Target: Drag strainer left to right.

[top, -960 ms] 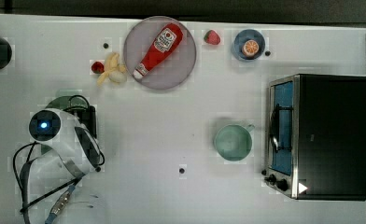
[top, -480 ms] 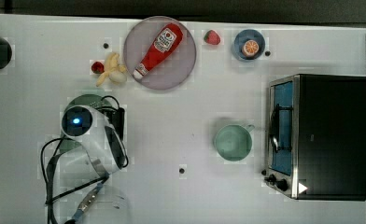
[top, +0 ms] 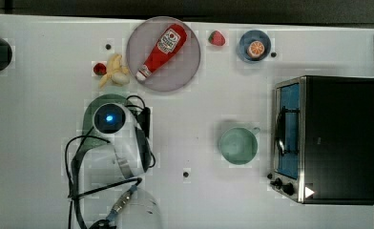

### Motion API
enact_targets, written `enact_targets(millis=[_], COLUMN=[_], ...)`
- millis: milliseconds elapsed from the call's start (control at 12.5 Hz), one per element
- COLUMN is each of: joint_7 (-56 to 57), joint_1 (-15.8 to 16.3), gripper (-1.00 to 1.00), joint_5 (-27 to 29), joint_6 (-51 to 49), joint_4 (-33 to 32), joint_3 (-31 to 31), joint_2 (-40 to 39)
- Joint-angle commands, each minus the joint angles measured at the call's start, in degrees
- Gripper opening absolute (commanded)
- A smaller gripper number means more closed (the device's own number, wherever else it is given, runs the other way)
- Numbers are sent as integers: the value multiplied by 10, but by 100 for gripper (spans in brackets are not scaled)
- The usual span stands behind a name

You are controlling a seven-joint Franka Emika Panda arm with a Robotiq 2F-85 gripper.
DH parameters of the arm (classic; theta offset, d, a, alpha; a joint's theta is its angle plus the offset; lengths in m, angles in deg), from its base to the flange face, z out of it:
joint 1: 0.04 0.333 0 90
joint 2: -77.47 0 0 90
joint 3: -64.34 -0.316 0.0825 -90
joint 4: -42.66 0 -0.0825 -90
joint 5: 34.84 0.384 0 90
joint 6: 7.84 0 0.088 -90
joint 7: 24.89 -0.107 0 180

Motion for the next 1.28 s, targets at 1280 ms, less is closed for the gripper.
enact_targets(millis=[1280], joint_7=[265], joint_1=[-44], gripper=[100], joint_5=[-2], joint_6=[3], joint_4=[-26], joint_3=[158], joint_2=[41])
